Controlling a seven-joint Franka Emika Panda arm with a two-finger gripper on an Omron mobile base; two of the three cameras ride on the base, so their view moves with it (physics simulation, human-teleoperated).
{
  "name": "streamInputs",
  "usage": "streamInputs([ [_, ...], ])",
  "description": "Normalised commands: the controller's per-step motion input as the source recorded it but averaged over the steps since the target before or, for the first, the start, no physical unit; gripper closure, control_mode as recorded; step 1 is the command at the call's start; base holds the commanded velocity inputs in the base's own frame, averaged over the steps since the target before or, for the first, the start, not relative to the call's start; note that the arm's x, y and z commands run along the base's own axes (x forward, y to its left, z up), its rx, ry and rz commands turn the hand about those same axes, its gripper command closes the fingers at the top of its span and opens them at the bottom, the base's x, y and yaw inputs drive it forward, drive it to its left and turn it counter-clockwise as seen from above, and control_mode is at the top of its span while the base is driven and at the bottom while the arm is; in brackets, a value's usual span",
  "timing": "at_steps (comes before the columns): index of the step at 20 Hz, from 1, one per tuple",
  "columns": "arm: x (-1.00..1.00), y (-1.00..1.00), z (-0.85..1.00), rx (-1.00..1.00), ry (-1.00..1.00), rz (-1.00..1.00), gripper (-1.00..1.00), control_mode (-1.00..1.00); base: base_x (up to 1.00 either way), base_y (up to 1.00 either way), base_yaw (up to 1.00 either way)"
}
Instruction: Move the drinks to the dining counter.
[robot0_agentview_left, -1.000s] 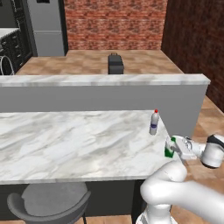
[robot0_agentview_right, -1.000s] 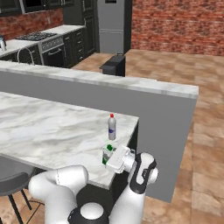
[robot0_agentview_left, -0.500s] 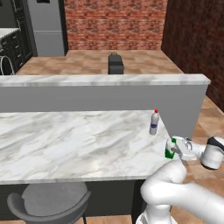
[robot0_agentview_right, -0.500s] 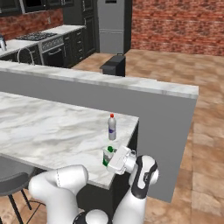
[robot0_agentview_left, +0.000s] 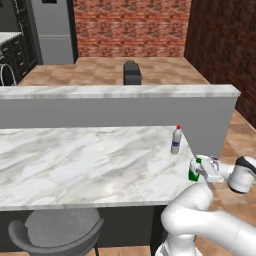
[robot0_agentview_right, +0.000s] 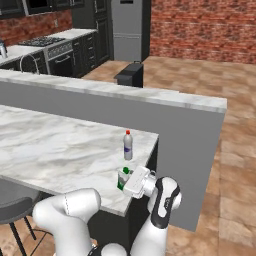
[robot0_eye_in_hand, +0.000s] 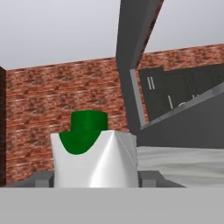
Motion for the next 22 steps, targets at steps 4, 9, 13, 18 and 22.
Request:
streamInputs([
  [4, 0.0, 0.0, -0.31, 0.0, 0.0, 0.0, 1.0, -1.0, 0.0, 0.0, 0.0],
  [9, 0.0, -0.09, -0.21, 0.0, 0.0, 0.0, -1.0, -1.0, 0.0, 0.0, 0.0],
  [13, 0.0, -0.09, -0.09, 0.0, 0.0, 0.0, -1.0, -1.0, 0.0, 0.0, 0.0],
  [18, 0.0, -0.09, -0.02, 0.0, 0.0, 0.0, -1.0, -1.0, 0.0, 0.0, 0.0],
  [22, 0.0, -0.03, 0.0, 0.0, -0.02, 0.01, -1.0, -1.0, 0.0, 0.0, 0.0],
])
